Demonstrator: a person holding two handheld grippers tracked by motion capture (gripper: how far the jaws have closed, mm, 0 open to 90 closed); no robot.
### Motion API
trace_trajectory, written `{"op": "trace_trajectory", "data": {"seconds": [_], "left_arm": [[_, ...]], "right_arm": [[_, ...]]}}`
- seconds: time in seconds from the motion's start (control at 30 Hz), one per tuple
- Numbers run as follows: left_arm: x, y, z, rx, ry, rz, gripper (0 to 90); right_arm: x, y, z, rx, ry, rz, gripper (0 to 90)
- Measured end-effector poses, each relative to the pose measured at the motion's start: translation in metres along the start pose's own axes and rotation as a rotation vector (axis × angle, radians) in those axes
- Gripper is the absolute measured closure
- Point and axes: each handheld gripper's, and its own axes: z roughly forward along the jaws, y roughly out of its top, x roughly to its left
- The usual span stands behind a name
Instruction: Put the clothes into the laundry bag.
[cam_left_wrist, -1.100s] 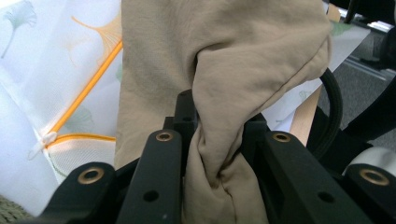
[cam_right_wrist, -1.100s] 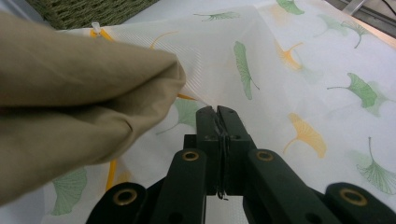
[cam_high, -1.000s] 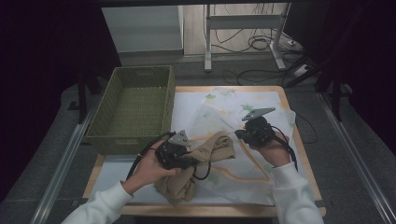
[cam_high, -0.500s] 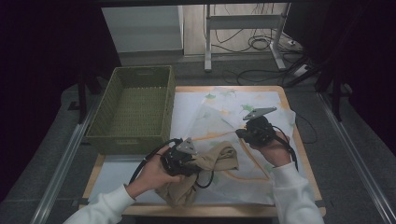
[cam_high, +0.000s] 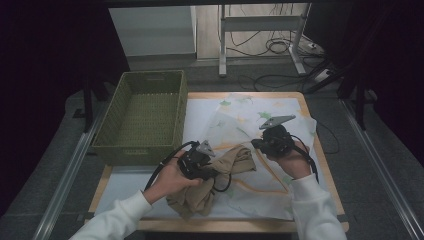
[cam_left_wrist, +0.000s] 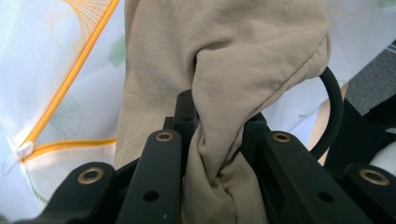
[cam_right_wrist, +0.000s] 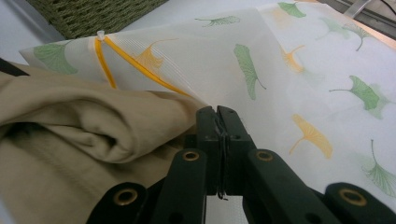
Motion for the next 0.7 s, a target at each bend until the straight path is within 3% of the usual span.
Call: {"op": "trace_trajectory", "data": {"seconds": [0.57,0.7], "left_arm": [[0.013,0.023,0.031,0.032,0.012,-0.06,75.0],[0.012,0.025,0.037,0.051,0.015,-0.057,74.9]], "right_arm": [[0.001,0.0,0.0,0.0,-0.001,0.004,87.4],[0.001,0.0,-0.001,0.001,0.0,0.004,87.4]]}}
